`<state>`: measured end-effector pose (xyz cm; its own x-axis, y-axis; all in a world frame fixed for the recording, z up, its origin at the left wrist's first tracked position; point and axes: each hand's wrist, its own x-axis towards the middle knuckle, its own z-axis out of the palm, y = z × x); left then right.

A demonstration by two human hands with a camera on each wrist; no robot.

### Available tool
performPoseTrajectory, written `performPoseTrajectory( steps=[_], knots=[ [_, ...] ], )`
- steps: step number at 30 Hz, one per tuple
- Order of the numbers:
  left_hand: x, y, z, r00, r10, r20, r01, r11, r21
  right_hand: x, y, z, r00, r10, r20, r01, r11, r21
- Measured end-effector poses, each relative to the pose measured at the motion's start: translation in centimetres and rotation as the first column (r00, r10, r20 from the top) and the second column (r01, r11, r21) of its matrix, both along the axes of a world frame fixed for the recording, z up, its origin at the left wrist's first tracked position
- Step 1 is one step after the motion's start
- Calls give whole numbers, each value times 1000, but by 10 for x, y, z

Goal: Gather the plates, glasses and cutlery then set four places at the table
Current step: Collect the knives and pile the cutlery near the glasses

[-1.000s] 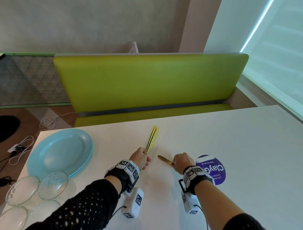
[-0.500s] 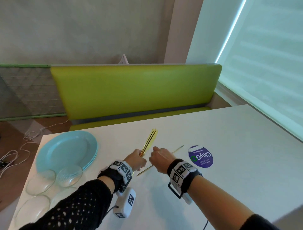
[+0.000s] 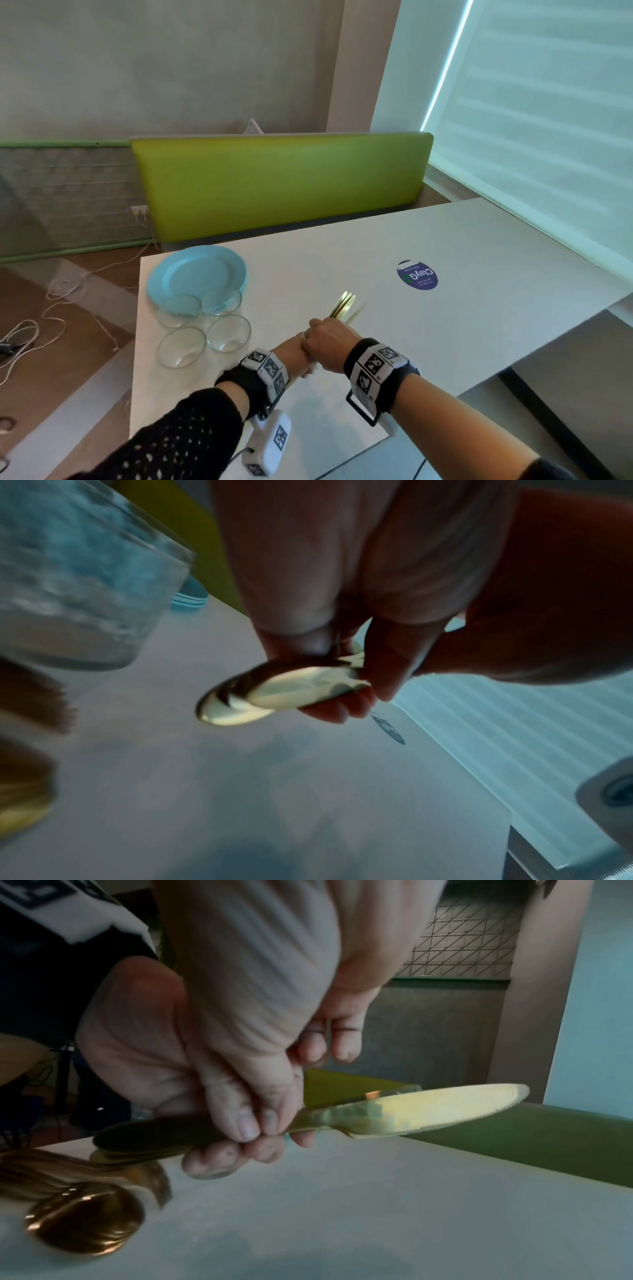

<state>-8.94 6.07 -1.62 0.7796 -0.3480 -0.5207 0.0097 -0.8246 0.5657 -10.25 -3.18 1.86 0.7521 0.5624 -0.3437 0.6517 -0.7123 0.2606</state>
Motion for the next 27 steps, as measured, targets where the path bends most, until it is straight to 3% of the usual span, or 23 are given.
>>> performPoseTrajectory(
  steps=[6, 11, 19, 23, 27],
  knots=[
    [-40, 23, -11, 974, 122, -189, -144, 983, -110, -40, 20, -6, 999, -5, -38, 6, 1000, 10],
    [-62, 36, -12, 964, 130, -232, -165, 976, -140, -54, 28, -17, 999, 9, -32, -8, 999, 34],
    [-74, 52, -28, 982, 109, -157, -132, 981, -141, -65, 38, -32, 996, -60, -67, 69, 987, 143],
    [-85, 74, -43, 998, 58, 17, -58, 998, 7, -70, 34, -37, 984, -148, -101, 167, 961, 221],
    [-93, 105, -54, 997, -8, 81, 0, 994, 106, -72, 21, -38, 953, -271, -137, 299, 916, 267]
  ],
)
